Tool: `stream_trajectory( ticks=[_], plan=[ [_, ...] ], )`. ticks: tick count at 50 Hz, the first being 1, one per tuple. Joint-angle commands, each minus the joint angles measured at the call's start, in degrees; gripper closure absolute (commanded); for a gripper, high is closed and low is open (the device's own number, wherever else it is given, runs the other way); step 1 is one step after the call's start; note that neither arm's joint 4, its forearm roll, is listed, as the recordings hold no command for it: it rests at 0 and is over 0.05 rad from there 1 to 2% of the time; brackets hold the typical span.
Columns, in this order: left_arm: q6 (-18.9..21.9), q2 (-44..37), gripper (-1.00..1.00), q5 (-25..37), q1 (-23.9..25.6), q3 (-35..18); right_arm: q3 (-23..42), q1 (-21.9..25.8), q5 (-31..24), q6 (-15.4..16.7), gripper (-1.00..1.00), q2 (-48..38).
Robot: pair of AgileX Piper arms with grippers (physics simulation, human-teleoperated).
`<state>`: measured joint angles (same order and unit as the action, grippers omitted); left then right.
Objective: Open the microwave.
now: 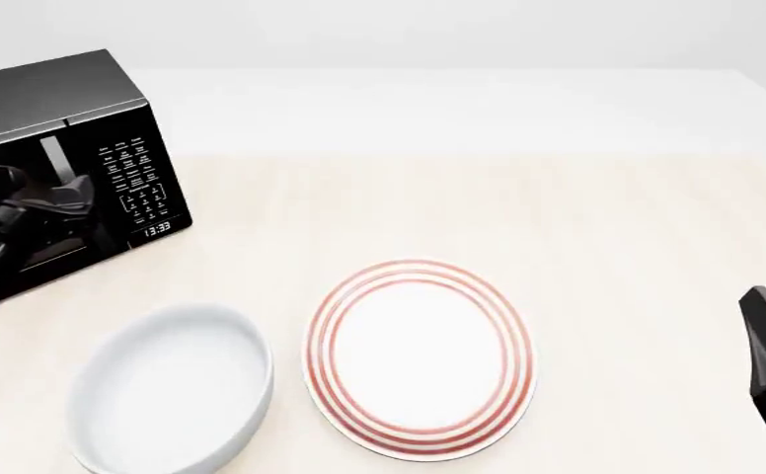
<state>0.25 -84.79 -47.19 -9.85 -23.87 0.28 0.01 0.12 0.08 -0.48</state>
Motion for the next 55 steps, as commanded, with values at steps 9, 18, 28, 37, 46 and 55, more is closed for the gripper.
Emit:
stream_trajectory(
  ticks=[9, 18, 28, 37, 46, 55],
  plan=[
    [-0.21, -4.01, -1.00, -0.91, 0.50, -2.07, 0.00, 0.01, 0.00, 0.02, -1.00, 0.00],
    [-1.04, -6.25, -1.00, -1.13, 0.61, -3.22, 0.00, 0.00, 0.00, 0.01, -1.00, -0.01],
    [-1.05, -8.35, -1.00, -1.89, 0.22, -3.66, 0.00, -0.01, 0.00, 0.00, -1.00, 0.00],
    [-0.91, -10.76, -1.00, -2.31, 0.31, -4.86, 0.00, 0.00, 0.00, -0.01, -1.00, 0.00],
    [-1.03, -12.52, -1.00, -2.05, 0.65, -6.24, 0.00, 0.01, 0.00, 0.00, -1.00, -0.02],
    [-1.61, -13.93, -1.00, -1.36, 0.29, -7.20, 0.00, 0.00, 0.00, -0.01, -1.00, 0.00]
  ],
)
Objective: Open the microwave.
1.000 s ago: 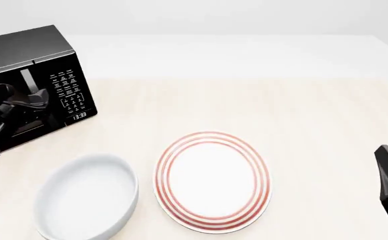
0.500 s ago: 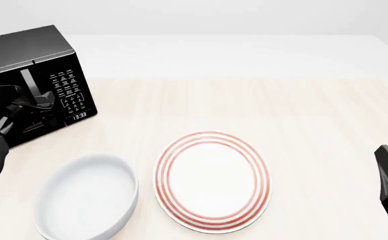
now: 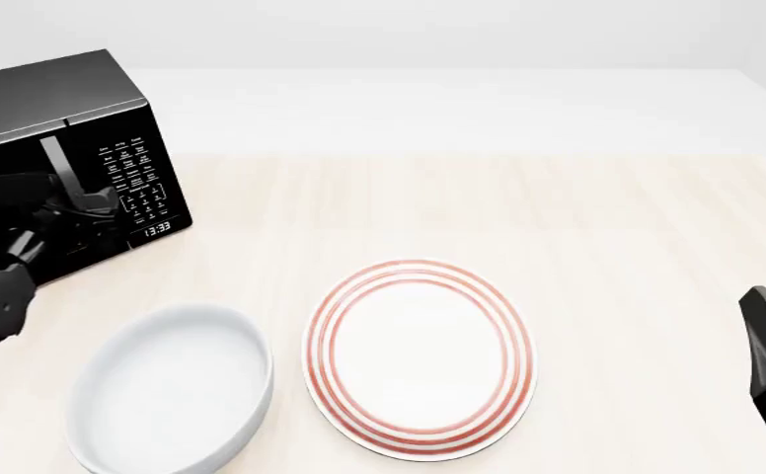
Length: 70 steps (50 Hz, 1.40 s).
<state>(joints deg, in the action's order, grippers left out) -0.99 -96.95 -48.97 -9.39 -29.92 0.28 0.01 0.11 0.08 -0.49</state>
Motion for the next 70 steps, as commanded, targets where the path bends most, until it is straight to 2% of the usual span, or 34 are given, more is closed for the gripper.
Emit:
stream_trajectory(
  ticks=[1, 37, 38, 70],
  plan=[
    [-0.38, -2.04, -1.00, 0.15, -0.27, -1.09, 0.00, 0.00, 0.00, -0.01, -1.00, -0.01],
    [-0.88, -4.43, -1.00, 0.30, 0.29, -2.84, 0.00, -0.01, 0.00, -0.01, -1.00, 0.01],
    [-1.03, -4.55, 1.00, 0.24, 0.29, -2.85, 0.00, 0.01, 0.00, -0.01, -1.00, 0.00],
    [-1.00, -2.98, 1.00, -0.89, -0.27, -1.23, 0.00, -0.01, 0.00, 0.00, -1.00, 0.00]
  ],
)
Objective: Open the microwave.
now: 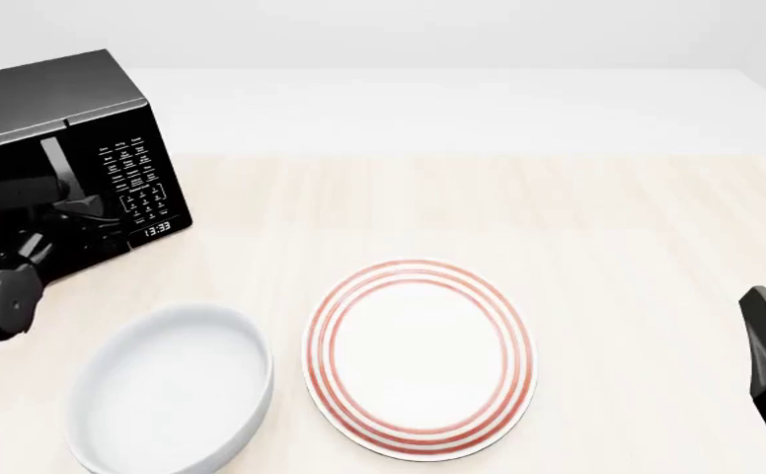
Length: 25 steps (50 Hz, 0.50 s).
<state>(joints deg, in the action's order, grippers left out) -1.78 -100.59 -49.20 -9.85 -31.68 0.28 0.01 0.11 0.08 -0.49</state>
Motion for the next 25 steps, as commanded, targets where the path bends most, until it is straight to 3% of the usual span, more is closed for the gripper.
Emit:
stream_trajectory(
  ticks=[1, 25],
  plan=[
    [-0.27, 0.92, 1.00, -0.54, 0.24, 0.59, 0.00, 0.00, 0.00, 0.00, -1.00, 0.00],
    [-1.45, 3.20, 1.00, -2.35, 0.93, 3.13, 0.00, -0.01, 0.00, -0.01, -1.00, -0.01]
  ],
)
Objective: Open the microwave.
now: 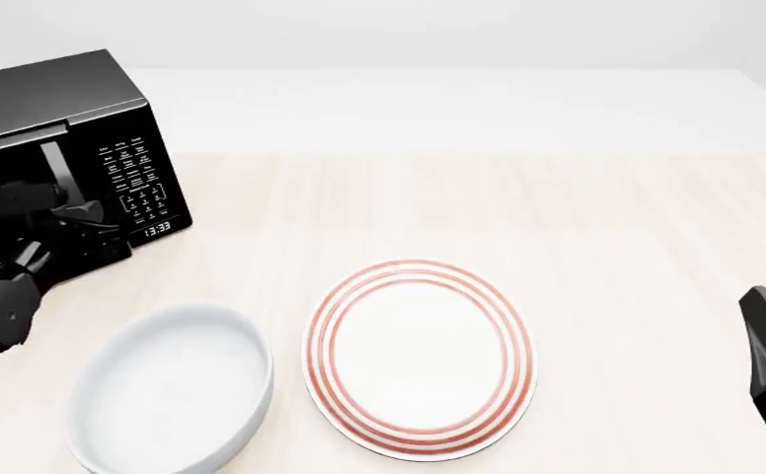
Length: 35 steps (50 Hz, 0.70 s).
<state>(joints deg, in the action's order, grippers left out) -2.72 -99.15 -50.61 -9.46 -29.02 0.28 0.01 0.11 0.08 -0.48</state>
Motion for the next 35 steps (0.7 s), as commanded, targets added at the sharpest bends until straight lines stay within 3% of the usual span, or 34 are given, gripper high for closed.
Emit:
stream_trajectory(
  ticks=[1, 35],
  plan=[
    [-0.45, 1.95, 1.00, -0.86, 0.57, 0.52, 0.00, 0.00, 0.00, 0.01, -1.00, 0.00],
    [-0.75, 5.68, 1.00, -2.05, 1.91, 3.41, 0.00, 0.00, 0.00, 0.00, -1.00, 0.00]
  ],
)
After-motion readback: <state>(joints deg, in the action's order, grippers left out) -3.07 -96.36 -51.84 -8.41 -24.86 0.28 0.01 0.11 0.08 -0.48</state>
